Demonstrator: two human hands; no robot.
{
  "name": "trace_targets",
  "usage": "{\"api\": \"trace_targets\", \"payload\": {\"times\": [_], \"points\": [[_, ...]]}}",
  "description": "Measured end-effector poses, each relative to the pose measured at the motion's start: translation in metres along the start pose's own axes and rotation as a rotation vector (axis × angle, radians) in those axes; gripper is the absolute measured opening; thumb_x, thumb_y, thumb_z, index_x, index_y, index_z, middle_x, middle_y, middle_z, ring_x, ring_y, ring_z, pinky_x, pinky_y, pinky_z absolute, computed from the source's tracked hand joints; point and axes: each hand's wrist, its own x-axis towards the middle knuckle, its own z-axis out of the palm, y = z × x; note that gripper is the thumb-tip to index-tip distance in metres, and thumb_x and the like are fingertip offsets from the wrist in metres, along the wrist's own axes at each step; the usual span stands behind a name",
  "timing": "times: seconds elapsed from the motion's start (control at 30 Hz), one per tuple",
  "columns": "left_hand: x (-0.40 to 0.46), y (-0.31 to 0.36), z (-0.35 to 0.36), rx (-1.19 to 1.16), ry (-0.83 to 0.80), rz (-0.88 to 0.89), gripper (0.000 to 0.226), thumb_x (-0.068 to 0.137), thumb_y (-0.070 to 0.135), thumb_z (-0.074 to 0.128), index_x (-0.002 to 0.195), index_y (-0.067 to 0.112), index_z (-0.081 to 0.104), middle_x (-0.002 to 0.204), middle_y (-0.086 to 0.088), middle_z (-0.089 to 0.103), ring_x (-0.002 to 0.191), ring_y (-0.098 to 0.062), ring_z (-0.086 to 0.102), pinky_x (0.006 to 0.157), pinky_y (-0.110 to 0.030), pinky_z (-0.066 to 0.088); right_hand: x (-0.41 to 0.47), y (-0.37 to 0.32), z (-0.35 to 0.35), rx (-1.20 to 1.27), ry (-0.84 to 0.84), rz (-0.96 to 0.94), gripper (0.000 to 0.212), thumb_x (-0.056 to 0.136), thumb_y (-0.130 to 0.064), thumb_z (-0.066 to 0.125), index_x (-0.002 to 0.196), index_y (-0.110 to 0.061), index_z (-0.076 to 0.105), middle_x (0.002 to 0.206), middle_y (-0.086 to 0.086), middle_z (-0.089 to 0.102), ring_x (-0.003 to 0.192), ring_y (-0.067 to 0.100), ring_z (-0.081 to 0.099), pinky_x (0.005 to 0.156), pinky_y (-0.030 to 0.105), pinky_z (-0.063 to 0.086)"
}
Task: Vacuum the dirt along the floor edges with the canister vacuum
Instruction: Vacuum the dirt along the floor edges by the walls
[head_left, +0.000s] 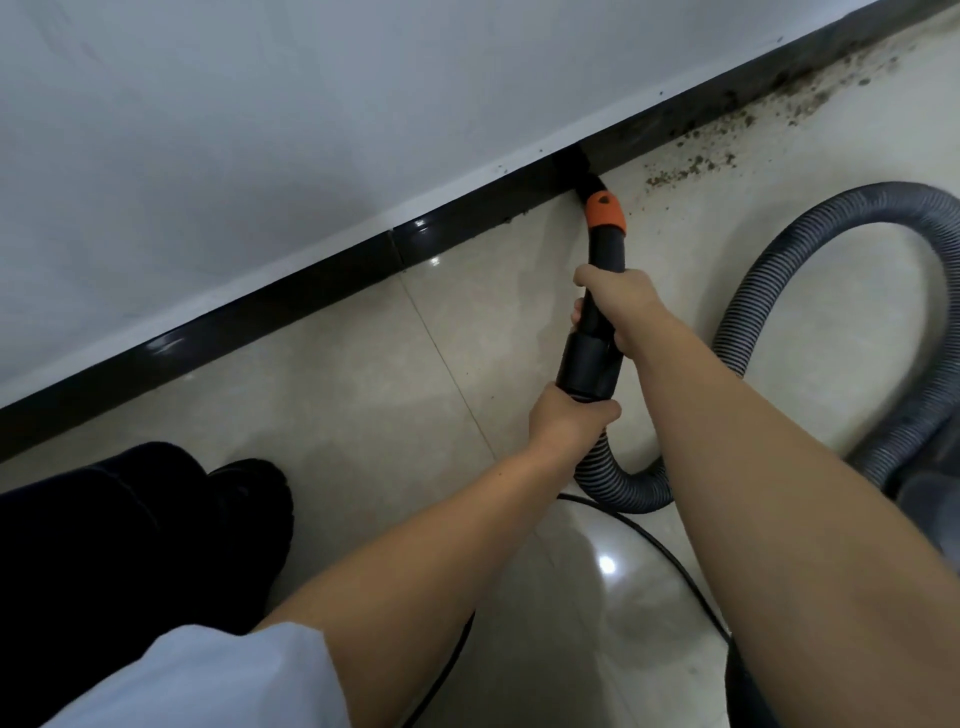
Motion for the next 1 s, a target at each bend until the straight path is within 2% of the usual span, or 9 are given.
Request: {"api": "trace_targets", "payload": {"times": [0.2, 0.33, 0.47, 0.73, 0.87, 1.0], "points": [[-0.024, -0.026, -0.015, -0.078, 0.052, -0.02, 0.039, 0.078, 0.01, 0.067, 0.116, 0.008, 0.058, 0.093, -0.007, 0.061, 0.085, -0.022, 0.057, 0.073, -0.03, 0.046, -0.025, 0.019, 0.02, -0.057, -0.085, -0.002, 0.013, 0.086, -0.008, 0.055, 0.079, -0.01, 0.044, 0.06, 0.009, 0.049, 0.046, 0.02, 0.048, 0.045, 0.025, 0.046], [-0.037, -0.038, -0.03, -0.108, 0.078, -0.04, 0.035, 0.077, 0.01, 0.069, 0.111, 0.01, 0.061, 0.092, -0.008, 0.063, 0.085, -0.024, 0.059, 0.077, -0.033, 0.049, -0.04, 0.029, 0.038, -0.075, -0.117, 0.0, 0.012, 0.085, -0.007, 0.055, 0.079, -0.009, 0.045, 0.059, 0.01, 0.049, 0.046, 0.02, 0.048, 0.048, 0.027, 0.046], [-0.048, -0.052, -0.048, -0.122, 0.125, -0.063, 0.034, 0.075, 0.012, 0.07, 0.108, 0.011, 0.062, 0.099, -0.013, 0.068, 0.094, -0.03, 0.065, 0.082, -0.039, 0.053, -0.056, 0.039, 0.056, -0.079, -0.151, 0.016, 0.011, 0.085, -0.007, 0.055, 0.079, -0.01, 0.046, 0.06, 0.01, 0.049, 0.046, 0.02, 0.048, 0.047, 0.026, 0.045], [-0.069, -0.068, -0.059, -0.164, 0.18, -0.069, 0.037, 0.07, 0.015, 0.073, 0.106, 0.012, 0.065, 0.099, -0.012, 0.071, 0.095, -0.028, 0.067, 0.088, -0.045, 0.054, -0.076, 0.053, 0.074, -0.134, -0.231, 0.022, 0.008, 0.084, -0.008, 0.055, 0.085, -0.009, 0.048, 0.063, 0.01, 0.051, 0.047, 0.019, 0.05, 0.048, 0.027, 0.047], [-0.069, -0.072, -0.053, -0.148, 0.158, -0.07, 0.033, 0.074, 0.013, 0.071, 0.107, 0.011, 0.065, 0.099, -0.012, 0.071, 0.095, -0.028, 0.067, 0.084, -0.042, 0.054, -0.077, 0.056, 0.065, -0.123, -0.198, 0.013, 0.009, 0.084, -0.009, 0.056, 0.087, -0.009, 0.048, 0.063, 0.009, 0.052, 0.048, 0.019, 0.051, 0.048, 0.027, 0.046], [-0.062, -0.067, -0.04, -0.066, 0.069, -0.086, 0.034, 0.075, 0.012, 0.07, 0.108, 0.008, 0.064, 0.1, -0.013, 0.07, 0.094, -0.028, 0.066, 0.077, -0.034, 0.052, -0.07, 0.059, 0.039, -0.052, -0.084, 0.014, 0.009, 0.084, -0.01, 0.056, 0.087, -0.009, 0.048, 0.062, 0.01, 0.052, 0.047, 0.02, 0.05, 0.05, 0.028, 0.047]]}}
